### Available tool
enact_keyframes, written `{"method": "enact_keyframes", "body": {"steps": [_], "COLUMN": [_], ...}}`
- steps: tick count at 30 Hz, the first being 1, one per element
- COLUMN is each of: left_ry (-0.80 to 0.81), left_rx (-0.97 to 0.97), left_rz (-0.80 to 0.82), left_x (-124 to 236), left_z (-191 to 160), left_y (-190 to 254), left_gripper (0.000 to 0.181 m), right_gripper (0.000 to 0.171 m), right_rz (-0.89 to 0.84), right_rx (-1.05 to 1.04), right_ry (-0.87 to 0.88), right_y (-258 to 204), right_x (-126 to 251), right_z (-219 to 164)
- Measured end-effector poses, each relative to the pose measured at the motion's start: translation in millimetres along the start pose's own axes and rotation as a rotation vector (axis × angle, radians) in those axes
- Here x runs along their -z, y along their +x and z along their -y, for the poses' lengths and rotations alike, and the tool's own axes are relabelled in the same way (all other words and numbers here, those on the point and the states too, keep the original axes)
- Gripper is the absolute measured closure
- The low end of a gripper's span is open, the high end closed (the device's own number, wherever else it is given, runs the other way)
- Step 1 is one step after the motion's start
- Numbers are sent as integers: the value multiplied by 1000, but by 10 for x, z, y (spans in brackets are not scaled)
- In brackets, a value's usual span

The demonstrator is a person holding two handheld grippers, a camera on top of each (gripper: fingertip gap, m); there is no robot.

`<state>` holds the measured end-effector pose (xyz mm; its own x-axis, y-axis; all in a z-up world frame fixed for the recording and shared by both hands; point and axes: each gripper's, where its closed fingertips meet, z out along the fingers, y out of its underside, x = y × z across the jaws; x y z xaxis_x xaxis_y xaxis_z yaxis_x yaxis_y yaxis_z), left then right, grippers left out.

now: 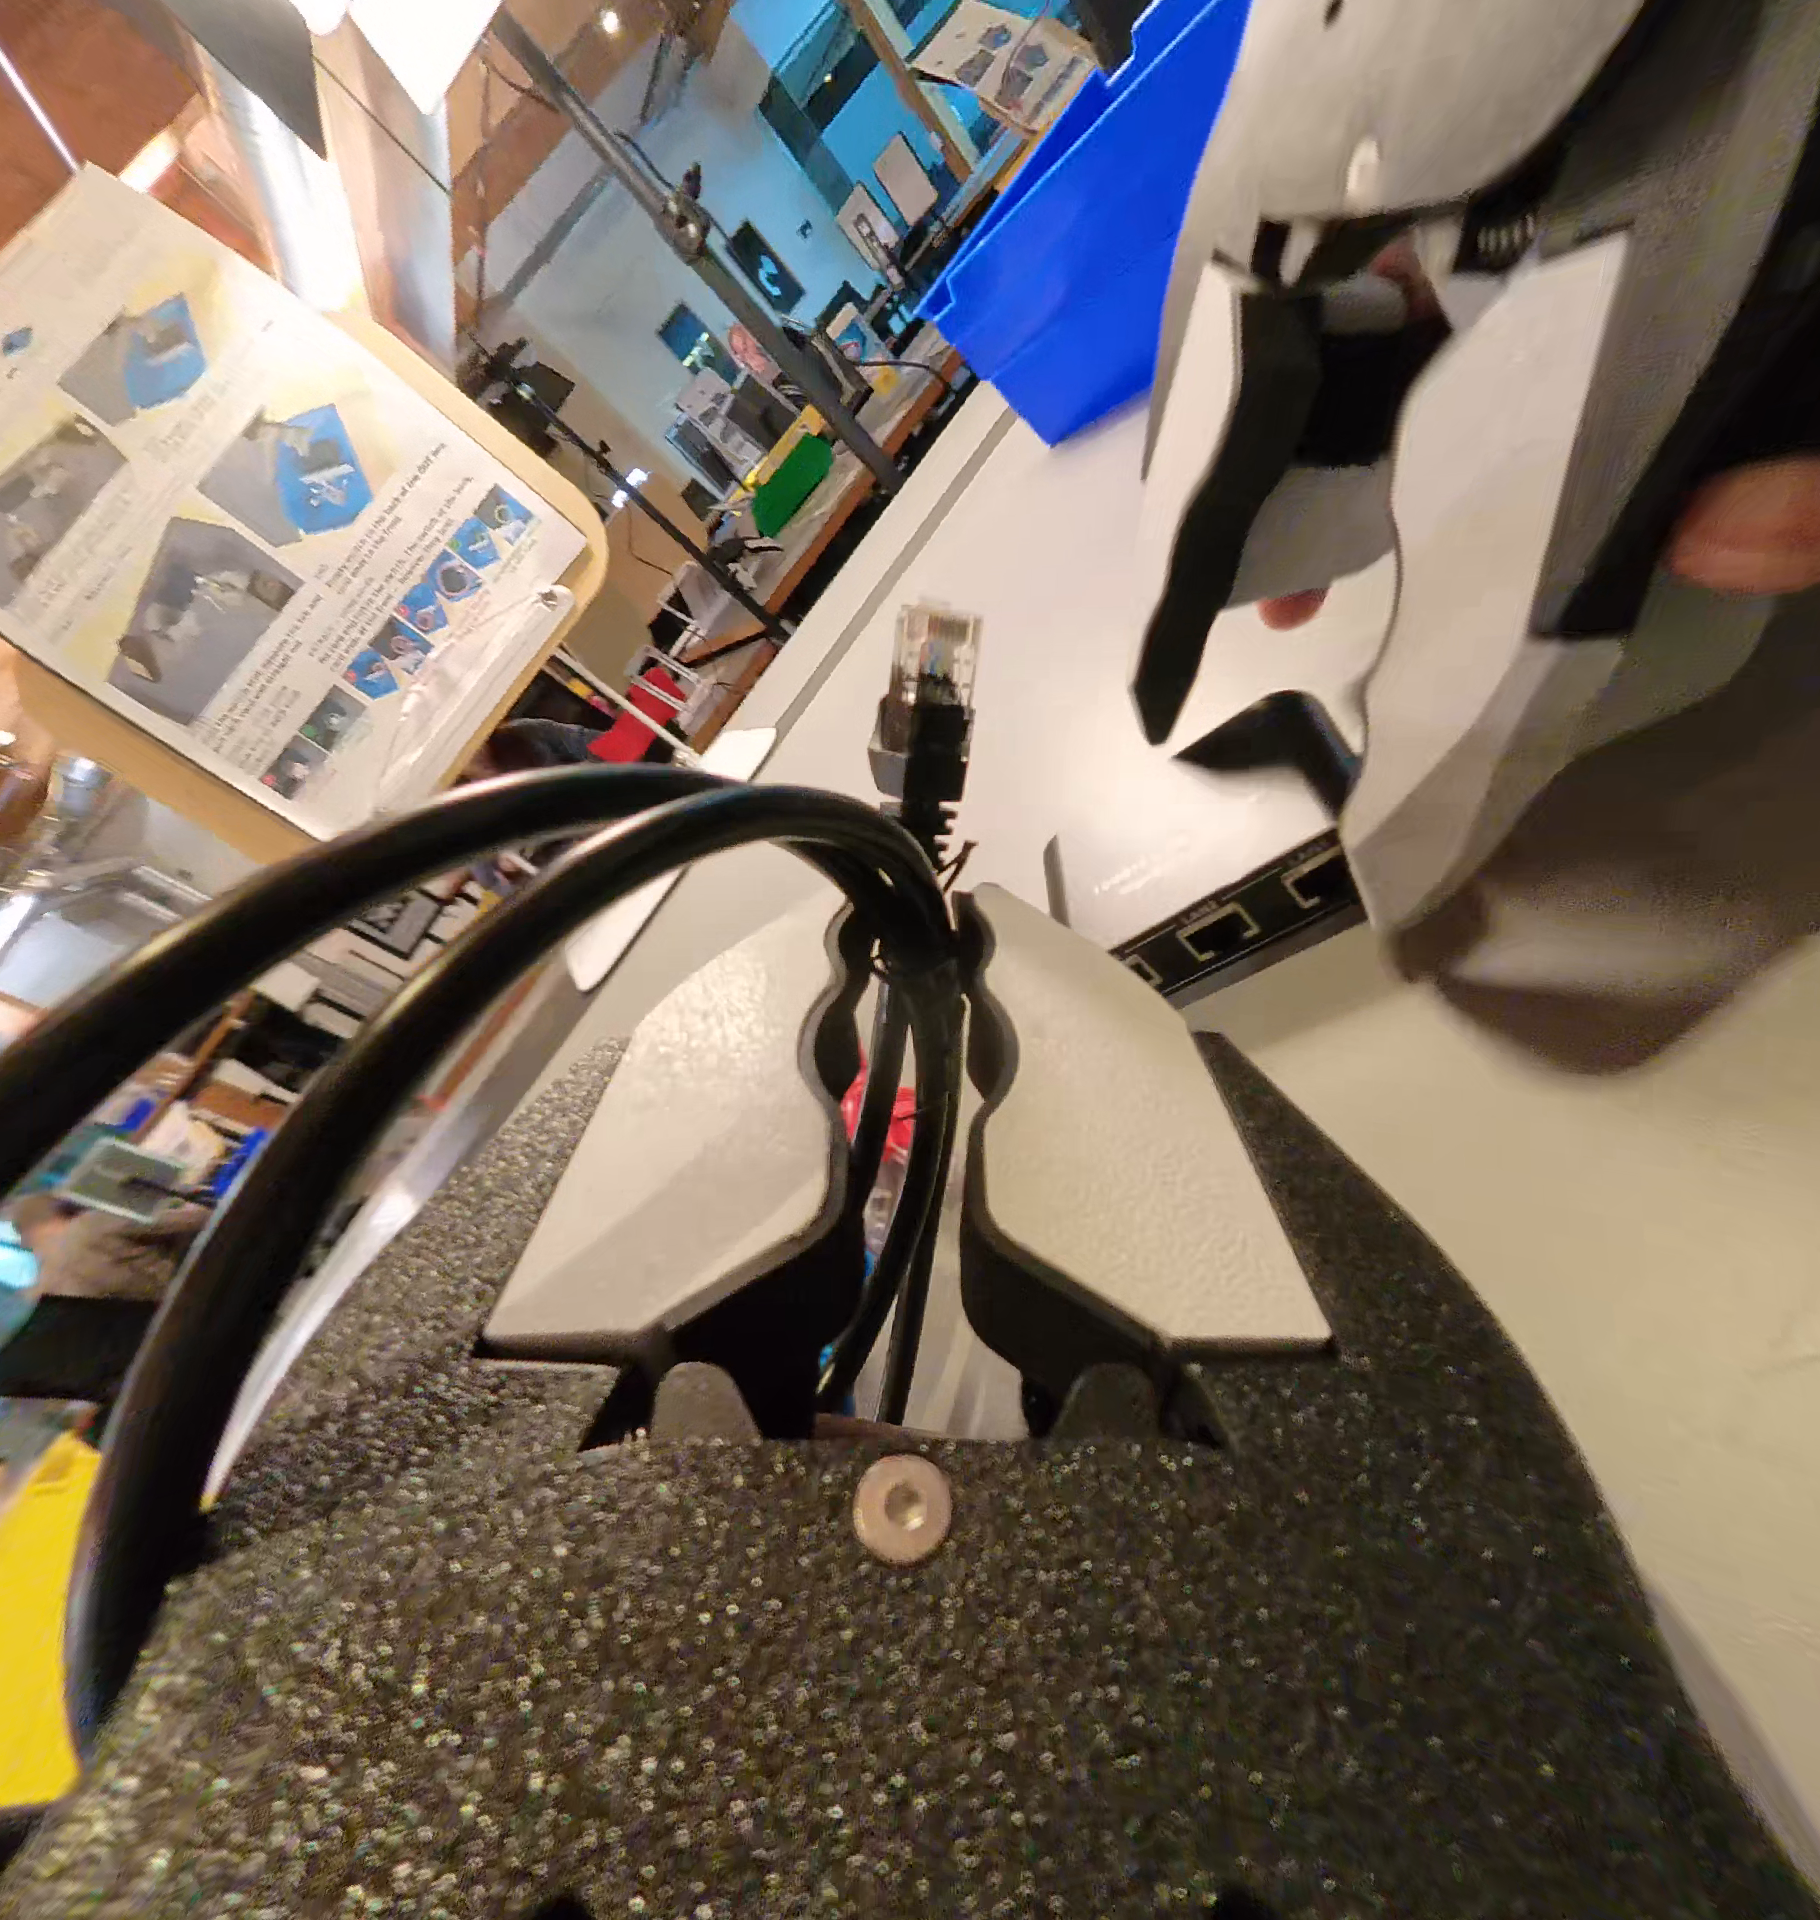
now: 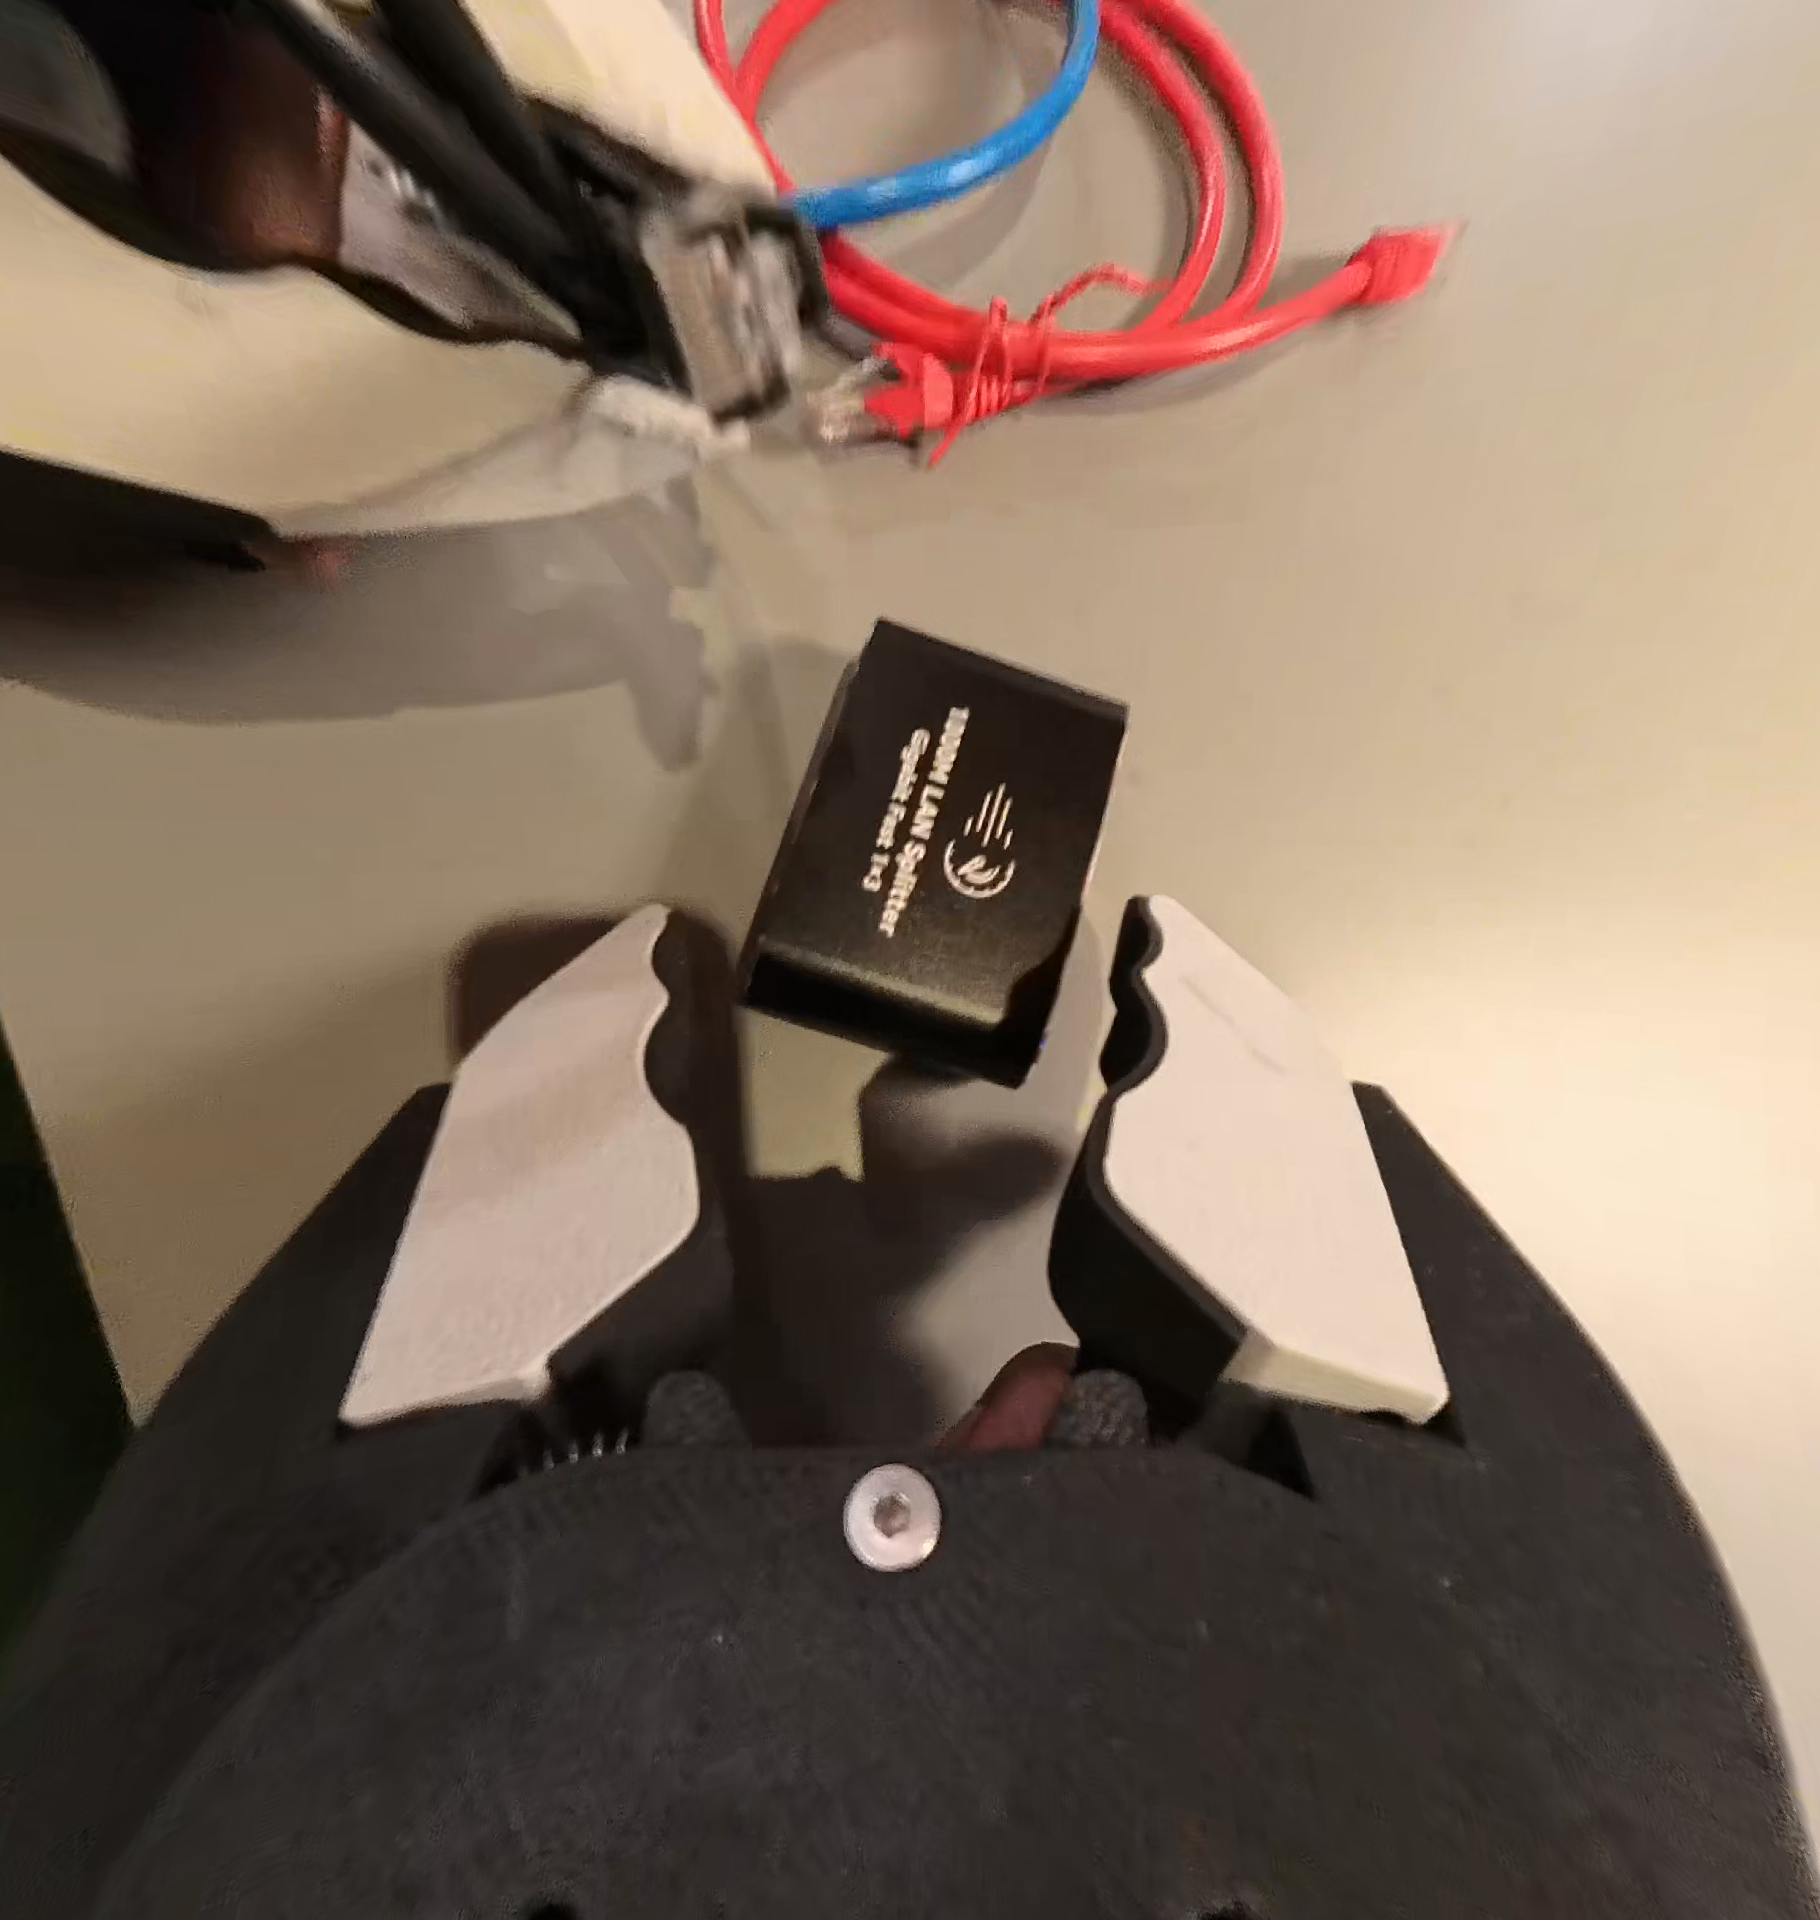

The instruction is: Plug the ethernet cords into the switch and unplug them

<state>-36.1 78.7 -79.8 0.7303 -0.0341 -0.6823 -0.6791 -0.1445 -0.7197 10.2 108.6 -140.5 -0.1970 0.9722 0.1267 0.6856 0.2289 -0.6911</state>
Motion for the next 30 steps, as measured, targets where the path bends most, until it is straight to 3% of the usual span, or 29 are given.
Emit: {"method": "enact_keyframes", "body": {"steps": [4, 10, 16, 19, 22, 26, 30], "left_ry": [-12, -5, 56, 61, 47, 37, 55], "left_rx": [-128, -345, -472, -502, -502, -452, -368], "left_rz": [61, 121, 158, 168, 188, 135, -63], "left_x": [-1, -10, 29, 35, 30, 25, 161], "left_z": [1, 69, 190, 198, 183, 150, 174], "left_y": [-3, 91, 160, 171, 141, 192, 430], "left_gripper": [165, 165, 165, 165, 163, 138, 140], "right_gripper": [106, 114, 129, 154, 156, 157, 157], "right_rz": [36, 285, 390, 437, 405, 314, 191], "right_rx": [-31, -185, -299, -301, -308, -270, -227], "right_ry": [183, 410, 362, 366, 407, 487, 555], "right_y": [-16, -199, -277, -355, -305, -182, 11], "right_x": [225, 535, 408, 377, 372, 430, 534], "right_z": [291, 569, 511, 529, 593, 685, 718]}}
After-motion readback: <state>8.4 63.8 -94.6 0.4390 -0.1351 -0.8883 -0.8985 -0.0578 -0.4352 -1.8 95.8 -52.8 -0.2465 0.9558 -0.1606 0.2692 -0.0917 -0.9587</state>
